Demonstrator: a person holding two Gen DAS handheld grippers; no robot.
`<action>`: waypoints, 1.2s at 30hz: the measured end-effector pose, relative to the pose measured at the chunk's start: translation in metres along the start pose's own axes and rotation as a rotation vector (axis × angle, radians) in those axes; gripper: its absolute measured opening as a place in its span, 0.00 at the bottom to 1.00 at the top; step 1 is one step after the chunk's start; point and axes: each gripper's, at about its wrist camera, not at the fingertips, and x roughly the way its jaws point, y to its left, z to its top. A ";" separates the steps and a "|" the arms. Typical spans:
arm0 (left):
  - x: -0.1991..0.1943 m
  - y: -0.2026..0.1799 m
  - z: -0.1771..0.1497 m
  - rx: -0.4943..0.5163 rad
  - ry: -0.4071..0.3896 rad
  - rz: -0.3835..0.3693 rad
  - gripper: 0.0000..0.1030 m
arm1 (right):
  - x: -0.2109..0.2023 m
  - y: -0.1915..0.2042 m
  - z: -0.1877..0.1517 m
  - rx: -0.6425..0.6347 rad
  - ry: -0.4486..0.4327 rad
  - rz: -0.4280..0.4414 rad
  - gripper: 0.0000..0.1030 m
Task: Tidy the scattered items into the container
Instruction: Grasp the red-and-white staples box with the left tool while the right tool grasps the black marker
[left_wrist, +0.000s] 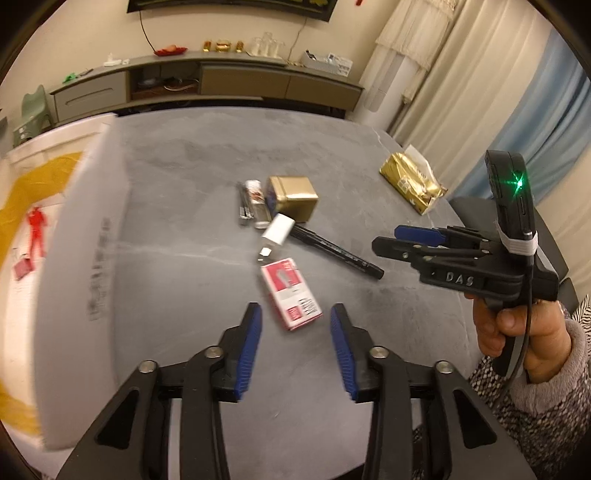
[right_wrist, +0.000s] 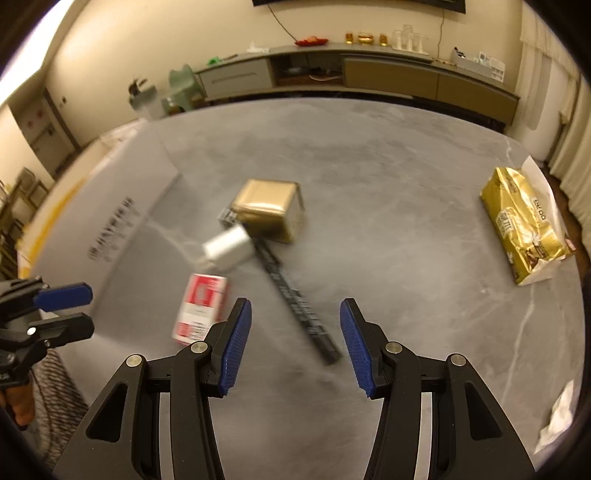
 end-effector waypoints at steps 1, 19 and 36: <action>0.010 -0.002 0.001 0.001 0.009 0.002 0.44 | 0.004 -0.003 -0.001 -0.003 0.009 -0.004 0.53; 0.099 -0.002 0.005 0.050 0.035 0.106 0.44 | 0.070 0.023 0.005 -0.255 0.122 -0.029 0.50; 0.080 0.007 -0.007 0.111 -0.004 0.082 0.38 | 0.053 0.014 0.008 -0.136 0.109 0.062 0.14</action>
